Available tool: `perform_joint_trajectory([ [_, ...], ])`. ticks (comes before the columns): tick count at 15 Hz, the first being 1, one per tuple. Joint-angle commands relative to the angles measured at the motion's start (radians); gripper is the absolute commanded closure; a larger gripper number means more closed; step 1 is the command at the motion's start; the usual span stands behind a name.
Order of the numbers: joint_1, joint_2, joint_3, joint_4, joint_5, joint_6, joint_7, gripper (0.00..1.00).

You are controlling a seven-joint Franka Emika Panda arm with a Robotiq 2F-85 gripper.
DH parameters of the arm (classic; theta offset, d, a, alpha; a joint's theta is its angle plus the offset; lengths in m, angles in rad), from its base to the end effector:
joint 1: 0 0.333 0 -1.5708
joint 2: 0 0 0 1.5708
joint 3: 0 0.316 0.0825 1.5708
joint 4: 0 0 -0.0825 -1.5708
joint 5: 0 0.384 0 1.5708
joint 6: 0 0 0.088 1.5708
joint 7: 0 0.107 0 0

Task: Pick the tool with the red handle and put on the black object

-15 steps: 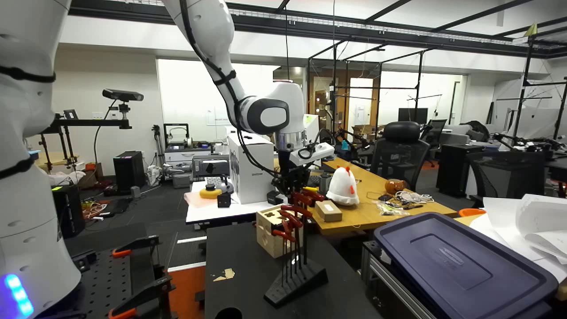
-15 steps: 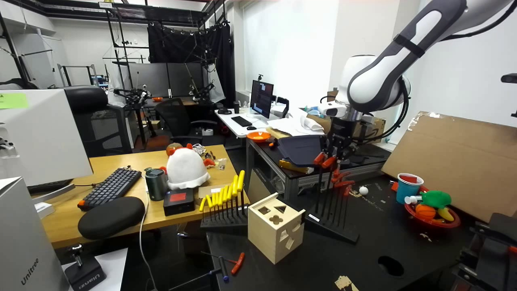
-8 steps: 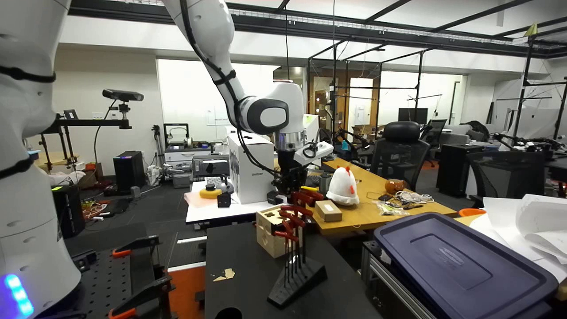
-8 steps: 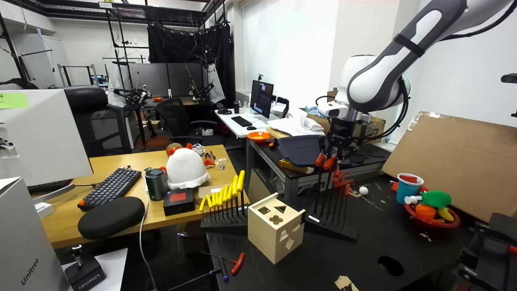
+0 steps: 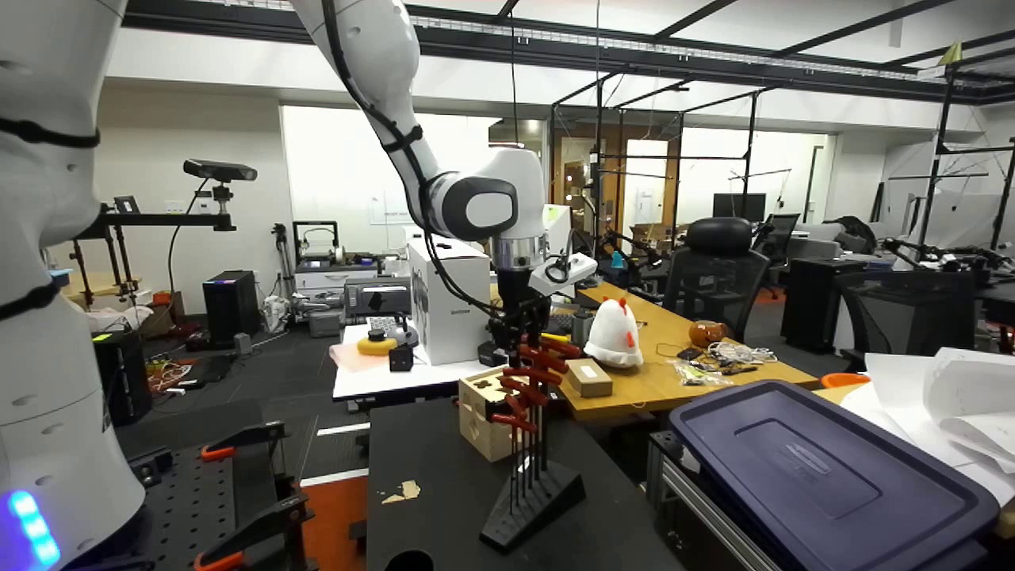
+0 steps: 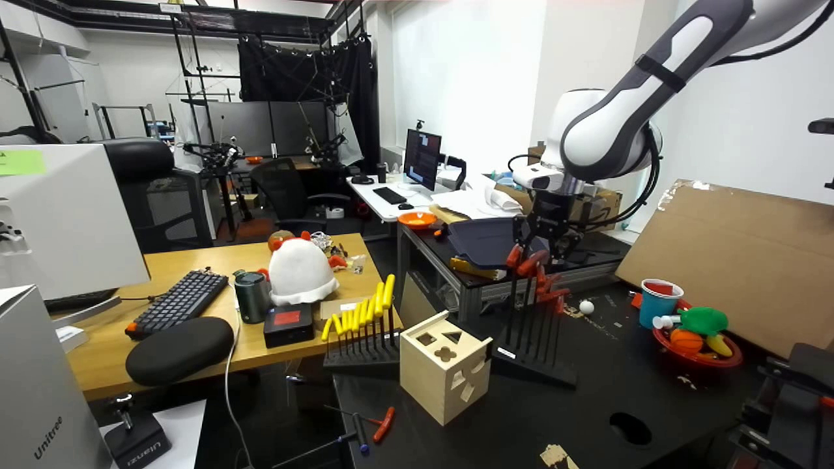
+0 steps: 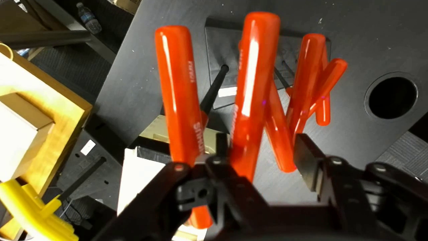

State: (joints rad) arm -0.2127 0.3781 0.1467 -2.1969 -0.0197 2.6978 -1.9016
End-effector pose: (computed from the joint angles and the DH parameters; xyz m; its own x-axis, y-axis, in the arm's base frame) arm 0.5687 -0.0368 0.2234 -0.2652 0.9642 -0.0002 0.9555 0.2628 0.1340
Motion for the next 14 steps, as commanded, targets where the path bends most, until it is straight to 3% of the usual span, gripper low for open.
perform_joint_trajectory([
  [1, -0.007, -0.028, 0.008, -0.025, 0.035, -0.006, -0.034, 0.13],
  [3, -0.007, -0.029, 0.007, -0.029, 0.037, -0.003, -0.030, 0.00],
  [8, -0.022, -0.040, 0.025, -0.042, 0.100, -0.005, -0.015, 0.00],
  [11, 0.007, -0.078, 0.009, -0.047, 0.176, -0.055, 0.091, 0.00],
  [14, 0.051, -0.137, -0.015, -0.053, 0.163, -0.099, 0.216, 0.00],
])
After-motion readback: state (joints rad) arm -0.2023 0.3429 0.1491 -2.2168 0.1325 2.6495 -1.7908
